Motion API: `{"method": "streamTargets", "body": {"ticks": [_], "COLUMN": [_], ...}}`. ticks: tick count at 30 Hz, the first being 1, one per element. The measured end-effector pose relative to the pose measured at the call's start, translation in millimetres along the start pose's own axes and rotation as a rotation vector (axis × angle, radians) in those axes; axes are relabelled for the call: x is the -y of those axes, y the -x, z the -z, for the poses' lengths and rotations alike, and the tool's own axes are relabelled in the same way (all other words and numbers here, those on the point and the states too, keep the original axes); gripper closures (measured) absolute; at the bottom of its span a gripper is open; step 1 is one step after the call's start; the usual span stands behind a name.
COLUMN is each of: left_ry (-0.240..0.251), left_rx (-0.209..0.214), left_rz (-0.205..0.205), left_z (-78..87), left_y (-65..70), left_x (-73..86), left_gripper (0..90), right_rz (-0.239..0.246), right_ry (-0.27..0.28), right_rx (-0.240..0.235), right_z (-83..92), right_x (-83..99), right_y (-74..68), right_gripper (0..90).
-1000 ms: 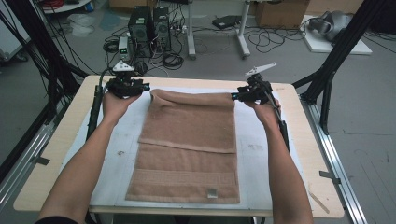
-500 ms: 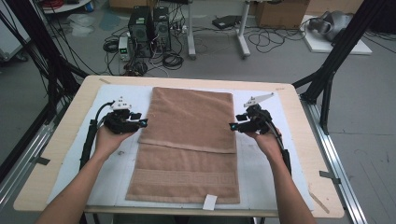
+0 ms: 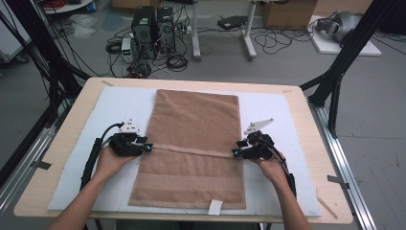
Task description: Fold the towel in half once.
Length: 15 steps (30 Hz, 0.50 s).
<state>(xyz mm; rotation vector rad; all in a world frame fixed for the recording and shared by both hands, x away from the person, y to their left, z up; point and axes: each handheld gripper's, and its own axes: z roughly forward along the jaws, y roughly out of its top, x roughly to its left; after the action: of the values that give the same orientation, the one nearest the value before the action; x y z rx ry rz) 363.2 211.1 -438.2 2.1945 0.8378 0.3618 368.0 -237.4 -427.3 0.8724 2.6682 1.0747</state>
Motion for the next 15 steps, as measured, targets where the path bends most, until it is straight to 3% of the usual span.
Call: {"method": "streamTargets", "body": {"ticks": [3,6,15], "left_ry": [0.012,0.013,0.116], "left_rx": [-0.011,-0.009,-0.011], "left_rz": [-0.003,0.001,0.007], "left_z": [-2.2,-1.4,25.4], "left_y": [-0.2,-2.4,2.0], "left_x": [-0.5,-1.7,-8.3], "left_gripper": [75.4,86.7,87.5], "right_rz": [0.015,0.026,0.037], "right_ry": [-0.018,-0.011,0.045], "right_rx": [-0.002,-0.004,-0.029], "right_z": [-7.9,-6.6,12.0], "right_x": [1.5,0.6,-6.7], "right_y": [-1.0,-0.4,-0.5], "right_gripper": [65.8,83.3,86.7]}}
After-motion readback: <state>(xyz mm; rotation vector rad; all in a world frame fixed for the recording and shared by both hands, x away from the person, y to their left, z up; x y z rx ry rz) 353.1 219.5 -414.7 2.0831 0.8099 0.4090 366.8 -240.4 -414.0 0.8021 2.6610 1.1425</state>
